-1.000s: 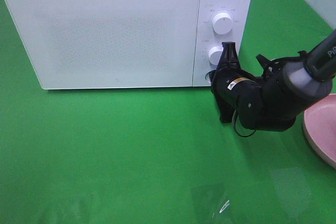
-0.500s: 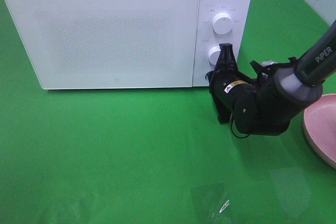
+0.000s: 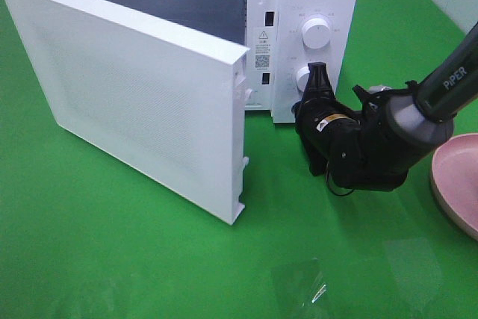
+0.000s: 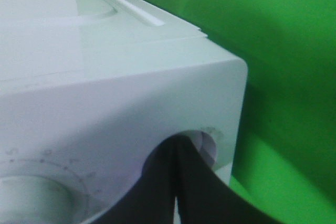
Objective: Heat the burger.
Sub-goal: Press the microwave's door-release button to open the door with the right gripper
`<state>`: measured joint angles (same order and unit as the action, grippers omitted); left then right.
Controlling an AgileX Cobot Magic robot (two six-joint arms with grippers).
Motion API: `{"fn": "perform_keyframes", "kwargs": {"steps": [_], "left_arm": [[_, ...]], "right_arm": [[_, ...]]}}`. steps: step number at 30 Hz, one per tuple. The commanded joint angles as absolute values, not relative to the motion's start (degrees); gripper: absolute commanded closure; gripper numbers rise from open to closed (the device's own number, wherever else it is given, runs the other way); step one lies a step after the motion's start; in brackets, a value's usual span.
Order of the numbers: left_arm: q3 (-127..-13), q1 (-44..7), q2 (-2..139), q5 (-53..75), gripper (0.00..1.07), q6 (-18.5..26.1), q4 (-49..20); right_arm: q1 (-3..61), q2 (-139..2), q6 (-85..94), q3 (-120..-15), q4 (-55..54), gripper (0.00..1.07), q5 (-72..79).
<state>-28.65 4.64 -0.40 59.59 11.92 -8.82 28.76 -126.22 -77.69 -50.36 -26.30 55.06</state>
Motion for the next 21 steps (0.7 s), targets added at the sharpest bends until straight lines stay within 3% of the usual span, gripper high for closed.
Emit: {"fn": "perform_keyframes", "kwargs": {"steps": [1, 21], "left_arm": [[-28.5, 4.6, -1.7, 59.6, 0.07, 11.6, -9.1], [-28.5, 4.6, -1.7, 59.6, 0.07, 11.6, -9.1]], "right_arm": [[26.0, -125.4, -76.0, -56.4, -25.3, 1.07, 79.1], [26.1, -124.8, -77.6, -54.7, -25.0, 1.07, 74.3]]}}
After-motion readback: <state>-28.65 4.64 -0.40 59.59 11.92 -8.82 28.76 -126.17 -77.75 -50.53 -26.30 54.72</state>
